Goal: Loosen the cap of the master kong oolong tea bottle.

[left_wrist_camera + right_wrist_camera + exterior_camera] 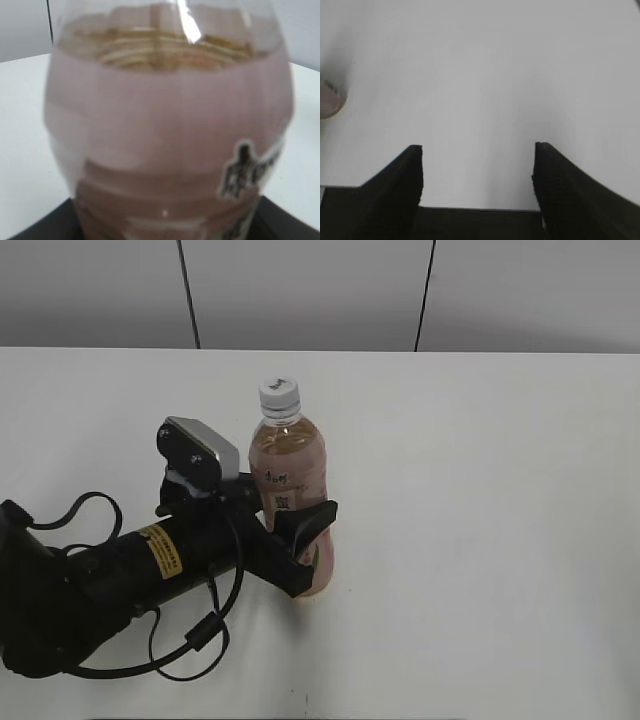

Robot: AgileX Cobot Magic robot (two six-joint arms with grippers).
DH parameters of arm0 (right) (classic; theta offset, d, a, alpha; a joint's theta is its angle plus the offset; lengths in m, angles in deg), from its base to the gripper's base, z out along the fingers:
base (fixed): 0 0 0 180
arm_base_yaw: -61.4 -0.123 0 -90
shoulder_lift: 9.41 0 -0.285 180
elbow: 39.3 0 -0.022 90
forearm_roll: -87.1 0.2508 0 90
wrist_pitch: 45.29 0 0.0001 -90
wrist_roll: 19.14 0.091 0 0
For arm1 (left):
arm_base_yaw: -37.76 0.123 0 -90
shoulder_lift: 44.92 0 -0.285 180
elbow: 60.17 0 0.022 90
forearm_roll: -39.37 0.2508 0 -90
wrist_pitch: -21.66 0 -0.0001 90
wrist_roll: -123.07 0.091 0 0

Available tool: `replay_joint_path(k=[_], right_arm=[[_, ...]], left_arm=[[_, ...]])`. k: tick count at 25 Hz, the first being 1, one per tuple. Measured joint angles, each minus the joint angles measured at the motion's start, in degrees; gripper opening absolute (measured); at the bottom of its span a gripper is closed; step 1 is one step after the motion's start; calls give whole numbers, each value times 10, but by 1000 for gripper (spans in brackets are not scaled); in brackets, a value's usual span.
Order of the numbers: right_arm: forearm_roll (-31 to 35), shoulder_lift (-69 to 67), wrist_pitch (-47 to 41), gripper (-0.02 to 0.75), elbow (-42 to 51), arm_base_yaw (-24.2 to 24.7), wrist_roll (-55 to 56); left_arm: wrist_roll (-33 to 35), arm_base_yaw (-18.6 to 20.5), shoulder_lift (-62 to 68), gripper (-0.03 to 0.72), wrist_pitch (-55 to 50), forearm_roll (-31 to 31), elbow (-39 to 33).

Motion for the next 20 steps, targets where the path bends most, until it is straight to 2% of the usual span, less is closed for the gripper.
replay_joint_path(k=[7, 12, 17, 20], right_arm=[[170, -295, 19, 501, -85, 0, -137], [271, -458, -10, 491, -172, 0, -199], [305, -530, -53, 491, -244, -5, -214], [304, -548, -56, 489, -271, -40, -215]], left_arm=[[7, 1, 0, 384, 0, 47, 0], [20, 1, 0, 384, 0, 91, 0], [56, 1, 0, 384, 0, 101, 0], [81, 1, 0, 384, 1, 107, 0]])
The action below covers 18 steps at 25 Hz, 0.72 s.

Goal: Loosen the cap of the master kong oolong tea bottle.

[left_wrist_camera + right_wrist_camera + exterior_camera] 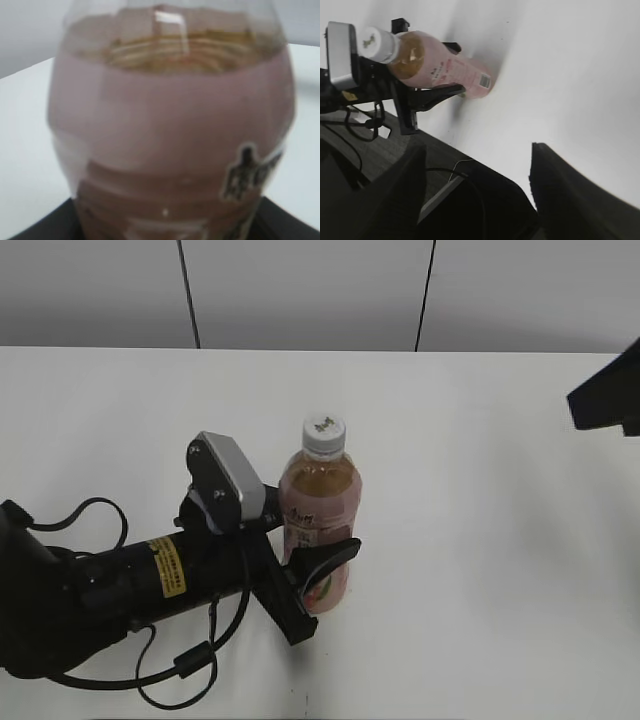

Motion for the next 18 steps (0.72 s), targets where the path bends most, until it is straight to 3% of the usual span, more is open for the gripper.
replay_joint_path(k=[9, 12, 18], right_arm=[[-113, -118, 22, 487, -120, -218, 138], [-121, -148, 27, 487, -181, -249, 168], [-161, -158, 2, 482, -239, -254, 202]], left_arm=[[24, 0, 0, 384, 2, 1, 0], [13, -1, 0, 384, -6, 15, 9], [-9, -23, 1, 384, -32, 50, 52]])
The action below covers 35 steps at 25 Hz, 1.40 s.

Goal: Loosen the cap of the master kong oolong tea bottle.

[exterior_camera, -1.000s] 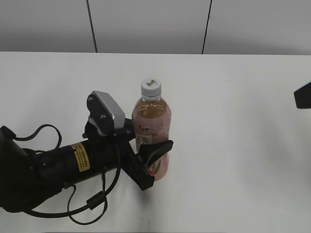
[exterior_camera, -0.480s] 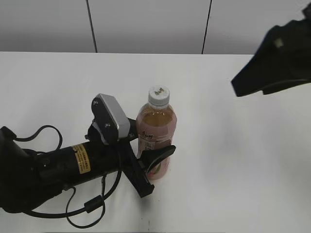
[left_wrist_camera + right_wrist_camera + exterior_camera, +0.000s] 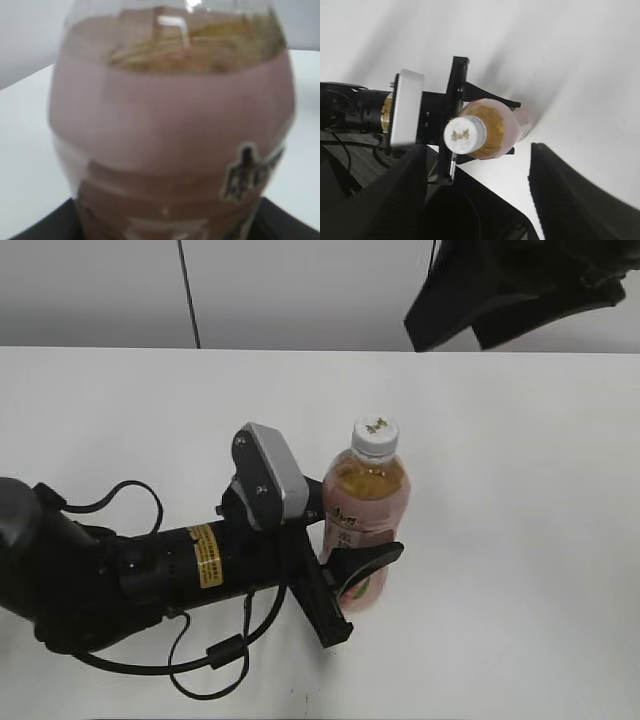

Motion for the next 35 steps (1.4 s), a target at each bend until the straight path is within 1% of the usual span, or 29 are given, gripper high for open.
replay_joint_path(k=[3, 7, 15, 24, 29, 33, 35], right_arm=[[-27, -6, -32, 482, -1, 0, 17], [-34, -27, -50, 482, -1, -8, 28], [-44, -80, -55, 482, -3, -63, 53], [-68, -129, -56, 482, -58, -67, 87], [-71, -160, -56, 482, -60, -68, 98], [-90, -162, -56, 481, -60, -82, 103], [-106, -162, -56, 466, -60, -91, 111]], left_arm=[[-1, -10, 0, 384, 0, 1, 11], [-3, -12, 13, 384, 0, -7, 12], [-11, -12, 28, 384, 16, -18, 13], [-12, -12, 29, 384, 16, -20, 13], [-12, -12, 29, 384, 17, -20, 13], [-12, -12, 29, 384, 17, -20, 13], [-12, -12, 29, 384, 17, -20, 13]])
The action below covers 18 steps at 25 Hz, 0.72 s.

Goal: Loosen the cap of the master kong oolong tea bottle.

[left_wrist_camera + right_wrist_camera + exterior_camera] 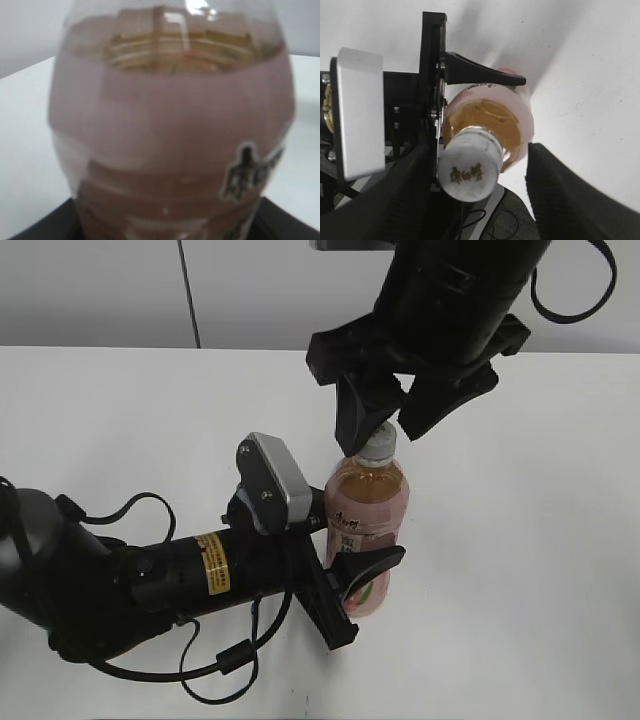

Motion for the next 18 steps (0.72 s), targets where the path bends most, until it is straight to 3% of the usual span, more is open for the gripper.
replay_joint_path(k=[6, 12, 15, 18], right_arm=[[-18, 0, 0, 278, 0, -8, 9], [-21, 0, 0, 275, -1, -10, -31], [-21, 0, 0, 275, -1, -10, -147], [-21, 0, 0, 273, -2, -10, -367]], left_arm=[[-1, 0, 2, 384, 1, 0, 2], [-1, 0, 4, 384, 4, -1, 3], [-1, 0, 4, 384, 4, -1, 3], [-1, 0, 4, 384, 4, -1, 3]])
